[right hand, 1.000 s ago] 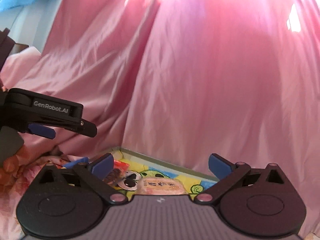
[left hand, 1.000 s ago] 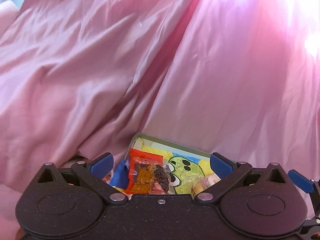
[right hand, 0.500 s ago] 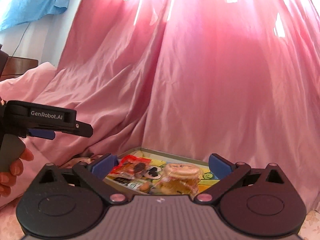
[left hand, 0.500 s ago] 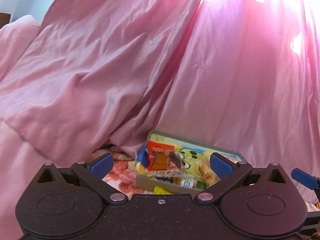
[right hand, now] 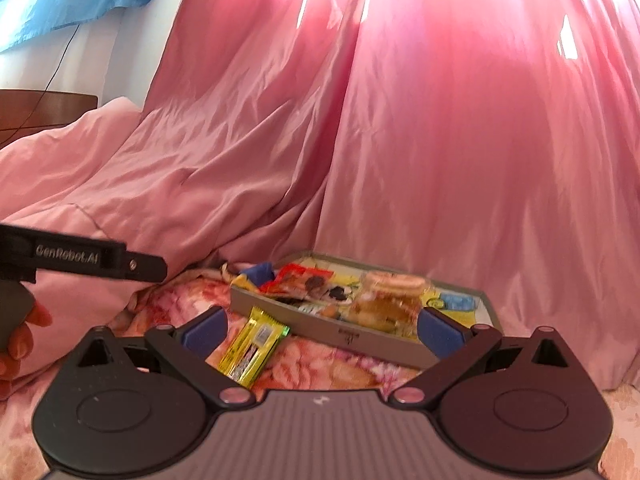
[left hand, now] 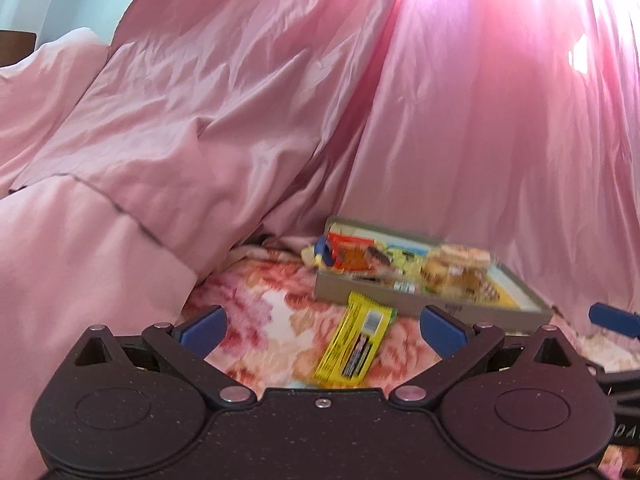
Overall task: Organize snacks
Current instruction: 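Withdraw both tools from the box back over the remaining snacks, then grasp the orange tangerine with the right gripper while the left approaches the sausage pack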
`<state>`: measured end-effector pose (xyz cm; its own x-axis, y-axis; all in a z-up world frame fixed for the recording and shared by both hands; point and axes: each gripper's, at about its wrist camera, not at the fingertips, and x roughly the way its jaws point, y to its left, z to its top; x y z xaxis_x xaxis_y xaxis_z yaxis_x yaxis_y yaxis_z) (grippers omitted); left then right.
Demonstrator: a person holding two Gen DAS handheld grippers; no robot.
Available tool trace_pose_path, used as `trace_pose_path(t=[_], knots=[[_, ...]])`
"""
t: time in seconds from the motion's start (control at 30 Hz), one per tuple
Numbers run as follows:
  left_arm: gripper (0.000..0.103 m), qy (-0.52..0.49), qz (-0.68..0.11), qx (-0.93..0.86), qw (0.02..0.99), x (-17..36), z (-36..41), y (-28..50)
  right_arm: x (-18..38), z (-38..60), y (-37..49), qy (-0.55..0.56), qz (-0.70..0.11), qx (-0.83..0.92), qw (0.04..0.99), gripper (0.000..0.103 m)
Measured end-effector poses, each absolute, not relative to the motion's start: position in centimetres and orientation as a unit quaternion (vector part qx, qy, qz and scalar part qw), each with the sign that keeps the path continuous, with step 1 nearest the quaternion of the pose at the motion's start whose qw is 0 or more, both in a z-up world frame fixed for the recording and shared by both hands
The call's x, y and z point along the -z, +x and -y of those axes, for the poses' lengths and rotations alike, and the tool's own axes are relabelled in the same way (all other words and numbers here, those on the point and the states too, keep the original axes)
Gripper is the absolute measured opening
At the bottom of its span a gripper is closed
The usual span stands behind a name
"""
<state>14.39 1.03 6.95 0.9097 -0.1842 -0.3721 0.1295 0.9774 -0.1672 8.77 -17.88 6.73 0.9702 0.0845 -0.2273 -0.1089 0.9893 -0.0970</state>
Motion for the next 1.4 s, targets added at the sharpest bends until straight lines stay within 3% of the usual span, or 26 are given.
trace_pose_path(t=[0.63, 1.4], knots=[[0.102, -0.048, -0.264, 0.058, 0.962, -1.3, -2.4, 11.8, -1.5, 17.0, 6.6, -0.054, -0.196, -0.045, 0.978, 0.103], [0.102, -0.007, -0.302, 0.053, 0.952, 1.5, -2.6, 13.0, 2.7, 15.9, 7.7, -0.061, -0.279, -0.045, 0.957, 0.103]])
